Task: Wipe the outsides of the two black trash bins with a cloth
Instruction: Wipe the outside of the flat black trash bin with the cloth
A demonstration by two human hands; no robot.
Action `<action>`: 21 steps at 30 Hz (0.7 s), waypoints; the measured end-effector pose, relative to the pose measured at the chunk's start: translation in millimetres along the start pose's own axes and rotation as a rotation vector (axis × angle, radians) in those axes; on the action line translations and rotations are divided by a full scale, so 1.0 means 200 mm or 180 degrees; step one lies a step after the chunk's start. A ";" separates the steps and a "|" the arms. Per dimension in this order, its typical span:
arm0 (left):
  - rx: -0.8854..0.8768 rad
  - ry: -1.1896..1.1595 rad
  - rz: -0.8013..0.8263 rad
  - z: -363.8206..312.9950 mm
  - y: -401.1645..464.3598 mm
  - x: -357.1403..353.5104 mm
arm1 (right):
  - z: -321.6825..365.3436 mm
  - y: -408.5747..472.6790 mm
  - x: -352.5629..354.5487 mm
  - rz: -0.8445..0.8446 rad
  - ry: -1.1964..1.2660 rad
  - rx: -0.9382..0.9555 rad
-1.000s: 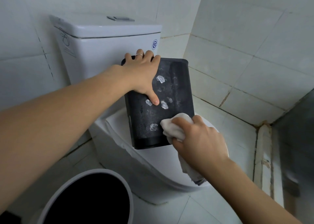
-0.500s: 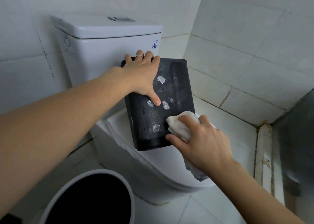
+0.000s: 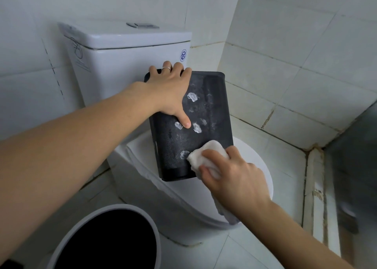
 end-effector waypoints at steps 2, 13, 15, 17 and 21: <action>0.0012 0.0003 0.0009 0.00 0.00 0.00 | 0.00 0.02 0.01 -0.0049 -0.0259 0.0023; 0.0018 0.0054 0.0022 0.00 0.01 0.00 | -0.01 0.08 0.05 -0.0112 -0.0817 -0.0016; -0.0010 0.0066 0.0018 0.00 0.02 0.00 | 0.02 0.06 0.05 -0.0250 -0.0743 0.0086; -0.0008 0.0055 0.0025 0.00 0.02 0.00 | 0.01 0.06 0.05 -0.0207 -0.0725 0.0060; 0.0027 0.0019 0.0049 0.01 0.02 0.00 | -0.11 0.09 0.04 0.0022 -0.1043 -0.0217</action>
Point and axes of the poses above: each hand's wrist, its own y-axis towards the middle knuckle, its own x-axis out of the back of the hand, z = x × y, the point moved 5 cm from there along y, towards the middle knuckle, and after that the axes turned 6 degrees about -y, right-handed, at the moved point
